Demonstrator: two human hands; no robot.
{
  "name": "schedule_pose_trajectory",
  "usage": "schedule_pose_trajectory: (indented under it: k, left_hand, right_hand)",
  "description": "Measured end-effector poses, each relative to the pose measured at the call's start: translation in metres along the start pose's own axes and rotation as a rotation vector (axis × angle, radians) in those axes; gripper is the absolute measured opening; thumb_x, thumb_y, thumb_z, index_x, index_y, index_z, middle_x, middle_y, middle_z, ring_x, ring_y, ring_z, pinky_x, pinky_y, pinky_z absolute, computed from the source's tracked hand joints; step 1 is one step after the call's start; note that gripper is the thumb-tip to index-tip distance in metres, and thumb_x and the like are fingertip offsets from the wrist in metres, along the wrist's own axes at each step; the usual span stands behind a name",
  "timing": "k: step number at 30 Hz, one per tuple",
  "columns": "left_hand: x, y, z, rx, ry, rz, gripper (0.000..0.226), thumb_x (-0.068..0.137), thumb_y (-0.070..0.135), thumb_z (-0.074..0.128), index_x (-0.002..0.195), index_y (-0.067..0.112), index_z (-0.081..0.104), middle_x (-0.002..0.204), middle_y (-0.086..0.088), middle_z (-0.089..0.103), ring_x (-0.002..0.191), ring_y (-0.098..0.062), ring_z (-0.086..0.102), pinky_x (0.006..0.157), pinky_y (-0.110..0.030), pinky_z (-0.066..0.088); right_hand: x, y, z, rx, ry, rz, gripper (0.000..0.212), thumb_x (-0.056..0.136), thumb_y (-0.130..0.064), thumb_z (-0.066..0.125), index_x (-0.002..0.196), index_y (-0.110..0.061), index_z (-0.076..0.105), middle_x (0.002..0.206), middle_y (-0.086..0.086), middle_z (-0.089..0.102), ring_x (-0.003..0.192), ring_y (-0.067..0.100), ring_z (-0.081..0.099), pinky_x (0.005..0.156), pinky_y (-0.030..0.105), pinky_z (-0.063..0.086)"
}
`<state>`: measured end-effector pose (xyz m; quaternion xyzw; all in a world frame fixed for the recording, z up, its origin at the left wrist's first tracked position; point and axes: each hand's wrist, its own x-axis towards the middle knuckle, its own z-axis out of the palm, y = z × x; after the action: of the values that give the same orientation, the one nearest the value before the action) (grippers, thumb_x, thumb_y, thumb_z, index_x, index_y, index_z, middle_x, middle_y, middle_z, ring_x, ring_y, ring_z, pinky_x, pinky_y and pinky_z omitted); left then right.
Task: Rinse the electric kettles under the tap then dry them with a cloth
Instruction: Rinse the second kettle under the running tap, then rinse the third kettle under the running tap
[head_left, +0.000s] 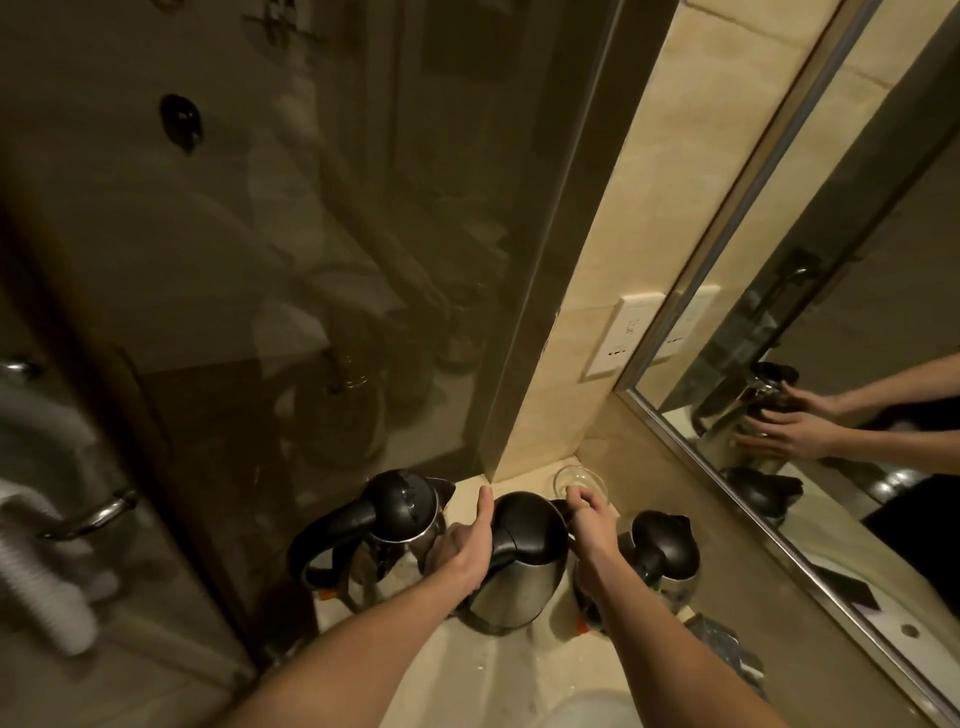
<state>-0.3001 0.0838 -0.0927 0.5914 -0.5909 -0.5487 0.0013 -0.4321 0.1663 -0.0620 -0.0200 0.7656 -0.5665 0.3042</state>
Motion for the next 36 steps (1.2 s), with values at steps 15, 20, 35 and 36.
schedule_pose_trajectory:
  k: [15, 20, 35, 36]
  left_hand:
    - [-0.004, 0.01, 0.013, 0.122, 0.122, 0.086, 0.083, 0.096, 0.072, 0.01, 0.126, 0.016, 0.064, 0.131, -0.012, 0.063, 0.125, -0.031, 0.054, 0.108, -0.042, 0.041]
    - [-0.002, 0.008, 0.016, 0.157, 0.156, 0.084, 0.084, 0.097, 0.072, 0.01, 0.123, 0.014, 0.066, 0.127, -0.014, 0.064, 0.121, -0.032, 0.056, 0.105, -0.042, 0.044]
    - [-0.05, 0.045, 0.021, 0.495, 0.28, 0.532, 0.069, 0.102, 0.061, 0.024, 0.137, 0.007, 0.05, 0.135, -0.013, 0.054, 0.125, -0.027, 0.049, 0.102, -0.04, 0.045]
    - [-0.055, 0.05, 0.025, 0.522, 0.289, 0.58, 0.067, 0.102, 0.06, 0.024, 0.135, 0.008, 0.051, 0.135, -0.012, 0.054, 0.126, -0.027, 0.048, 0.103, -0.039, 0.044]
  right_hand:
    - [0.035, 0.001, 0.001, 0.009, -0.021, -0.006, 0.028, 0.102, -0.029, 0.051, 0.125, -0.016, 0.059, 0.118, 0.002, 0.058, 0.115, 0.022, 0.053, 0.108, 0.048, 0.041]
    - [0.031, 0.004, 0.0, -0.037, -0.03, -0.026, 0.029, 0.102, -0.03, 0.05, 0.127, -0.017, 0.053, 0.124, 0.005, 0.057, 0.116, 0.023, 0.051, 0.108, 0.043, 0.041]
    - [-0.026, 0.005, -0.083, -0.953, 0.182, -0.531, 0.027, 0.102, -0.034, 0.042, 0.121, -0.02, 0.056, 0.116, -0.001, 0.057, 0.101, 0.014, 0.052, 0.088, 0.033, 0.048]
    - [-0.027, 0.005, -0.096, -0.975, 0.226, -0.541, 0.027, 0.102, -0.034, 0.041, 0.119, -0.021, 0.056, 0.115, -0.001, 0.057, 0.1, 0.013, 0.051, 0.087, 0.031, 0.047]
